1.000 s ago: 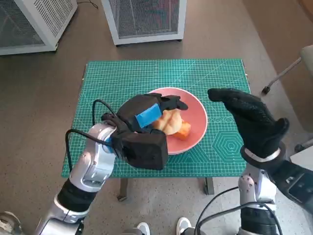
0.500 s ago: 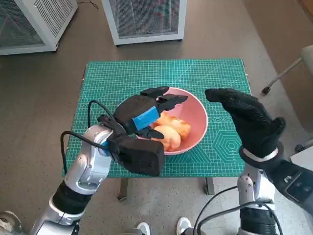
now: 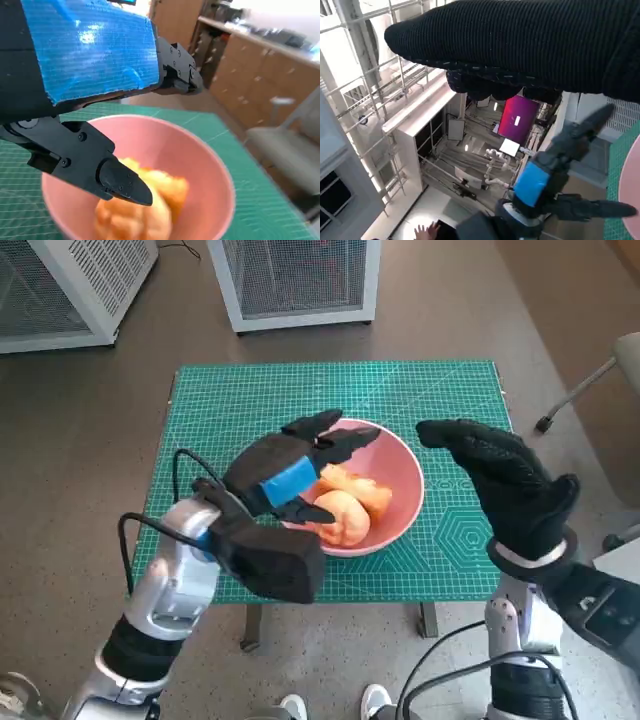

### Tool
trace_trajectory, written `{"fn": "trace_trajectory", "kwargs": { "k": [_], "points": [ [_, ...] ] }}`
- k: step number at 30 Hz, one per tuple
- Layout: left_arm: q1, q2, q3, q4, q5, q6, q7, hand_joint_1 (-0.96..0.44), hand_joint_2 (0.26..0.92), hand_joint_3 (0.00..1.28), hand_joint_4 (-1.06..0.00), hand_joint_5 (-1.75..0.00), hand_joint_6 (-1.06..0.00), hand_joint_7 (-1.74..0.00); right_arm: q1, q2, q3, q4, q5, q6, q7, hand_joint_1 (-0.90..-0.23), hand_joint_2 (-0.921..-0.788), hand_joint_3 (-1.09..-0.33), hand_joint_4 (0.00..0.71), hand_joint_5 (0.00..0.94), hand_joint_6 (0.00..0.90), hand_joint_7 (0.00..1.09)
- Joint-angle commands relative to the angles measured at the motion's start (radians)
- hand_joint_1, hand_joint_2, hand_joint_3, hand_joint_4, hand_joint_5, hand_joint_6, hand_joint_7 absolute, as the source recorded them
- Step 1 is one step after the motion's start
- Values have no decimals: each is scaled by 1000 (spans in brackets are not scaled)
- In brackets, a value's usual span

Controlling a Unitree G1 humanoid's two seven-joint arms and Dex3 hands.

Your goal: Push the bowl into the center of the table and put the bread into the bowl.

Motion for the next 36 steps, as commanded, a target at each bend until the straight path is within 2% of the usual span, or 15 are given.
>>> {"fn": "trace_trajectory", "kwargs": {
  "k": [1,6,8,11,12,14,16,22,26,31,36],
  "points": [
    [25,-80,134,74,-265,-150,9,-353,811,10,-133,-3,-272,-78,-10,-2,-13,30,-11,3,-21,-494,-921,-542,304,0,1,657],
    [24,-172,210,168,-426,-342,53,-460,865,30,-178,-21,-304,-92,-25,11,-17,40,-54,-22,-70,-497,-921,-539,291,0,7,652],
    [26,-205,231,165,-485,-378,57,-515,898,73,-211,-34,-316,-103,-34,17,-14,43,-80,-40,-96,-502,-921,-539,287,0,10,649],
    [31,-233,243,153,-533,-411,65,-544,913,153,-233,-41,-317,-116,-48,23,-10,47,-115,-64,-130,-507,-921,-538,284,0,9,643],
    [32,-239,244,153,-539,-423,67,-544,915,173,-237,-41,-294,-159,-53,24,-10,50,-124,-70,-138,-509,-921,-538,283,0,8,642],
    [36,-251,249,152,-549,-445,80,-535,919,234,-245,-40,-131,-464,-64,24,-8,54,-144,-81,-158,-516,-921,-539,279,0,5,638],
    [38,-264,255,149,-551,-460,100,-522,920,266,-247,-40,-67,-589,-75,25,-7,60,-162,-92,-175,-519,-921,-539,276,0,2,635],
    [49,-283,269,135,-562,-478,136,-529,921,313,-247,-43,-6,-709,-111,22,0,87,-207,-126,-219,-523,-921,-545,259,0,-1,617],
    [55,-286,282,151,-563,-514,149,-564,921,321,-250,-47,-1,-716,-140,16,1,116,-213,-129,-231,-526,-921,-550,253,0,10,617],
    [53,-285,298,181,-577,-556,148,-593,921,316,-259,-53,1,-720,-168,10,1,137,-187,-96,-233,-527,-921,-533,274,11,58,646],
    [45,-284,307,202,-591,-579,145,-611,921,306,-265,-53,-9,-701,-174,15,5,130,-179,-66,-237,-526,-921,-508,298,20,86,656]
  ]
}}
